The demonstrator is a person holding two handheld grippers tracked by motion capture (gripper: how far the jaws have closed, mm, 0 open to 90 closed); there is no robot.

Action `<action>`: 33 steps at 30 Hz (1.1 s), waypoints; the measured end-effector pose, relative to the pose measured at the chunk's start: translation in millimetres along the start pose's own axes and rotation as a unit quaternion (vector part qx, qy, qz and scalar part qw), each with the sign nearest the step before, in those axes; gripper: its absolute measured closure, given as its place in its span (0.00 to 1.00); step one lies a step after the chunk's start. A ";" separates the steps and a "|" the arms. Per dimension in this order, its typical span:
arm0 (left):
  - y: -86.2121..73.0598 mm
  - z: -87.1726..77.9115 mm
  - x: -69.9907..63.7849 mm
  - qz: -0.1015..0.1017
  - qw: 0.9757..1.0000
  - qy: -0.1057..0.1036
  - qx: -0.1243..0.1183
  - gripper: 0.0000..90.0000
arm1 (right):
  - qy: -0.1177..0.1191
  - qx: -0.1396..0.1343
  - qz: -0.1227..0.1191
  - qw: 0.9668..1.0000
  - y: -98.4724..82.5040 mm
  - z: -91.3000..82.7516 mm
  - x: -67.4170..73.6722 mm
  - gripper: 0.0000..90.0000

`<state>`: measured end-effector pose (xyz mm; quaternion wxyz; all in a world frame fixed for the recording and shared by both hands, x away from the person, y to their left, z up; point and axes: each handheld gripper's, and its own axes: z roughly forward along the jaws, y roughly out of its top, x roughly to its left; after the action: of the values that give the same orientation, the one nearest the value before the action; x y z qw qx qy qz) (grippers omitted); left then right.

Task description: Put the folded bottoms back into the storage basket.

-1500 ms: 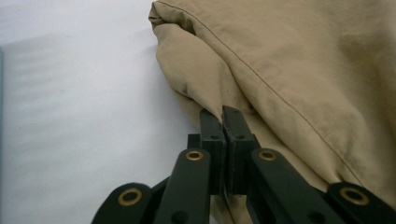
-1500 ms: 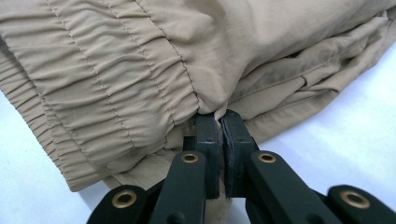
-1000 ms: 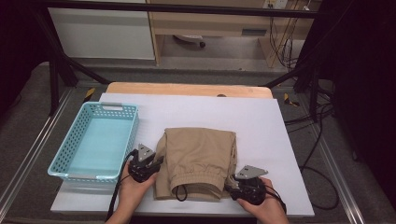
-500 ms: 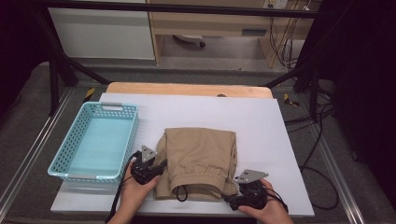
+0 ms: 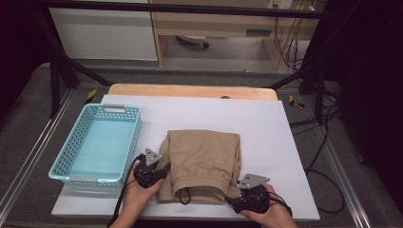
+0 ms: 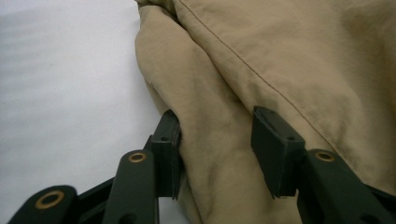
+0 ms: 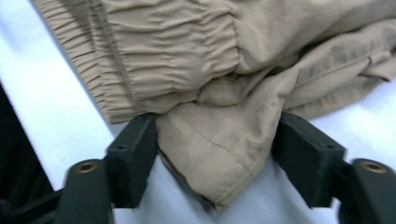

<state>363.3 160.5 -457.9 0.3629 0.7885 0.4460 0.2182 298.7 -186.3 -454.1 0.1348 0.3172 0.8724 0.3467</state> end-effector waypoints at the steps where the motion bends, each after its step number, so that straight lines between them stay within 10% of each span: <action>1: 0.0 0.0 0.0 0.000 1.000 0.000 0.000 0.61 | 0.005 -0.004 -0.003 1.000 -0.6 -0.3 -0.5 0.41; 14: 0.2 0.3 0.2 -0.003 1.000 -0.001 0.000 0.60 | 0.035 -0.017 -0.002 0.999 4.1 1.5 -4.2 0.88; 24: 1.6 -2.2 1.7 -0.009 1.000 -0.008 0.000 0.61 | 0.034 -0.054 0.033 0.997 10.8 -8.1 -7.8 0.93; 33: 20.6 -14.2 0.7 -0.006 0.999 0.003 -0.038 0.48 | 0.017 -0.012 0.010 1.000 6.4 -0.3 -2.2 0.92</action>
<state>365.4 159.5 -433.0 0.3924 0.7709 0.4433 0.2350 303.2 -184.3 -449.4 0.1208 0.3184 0.8669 0.3640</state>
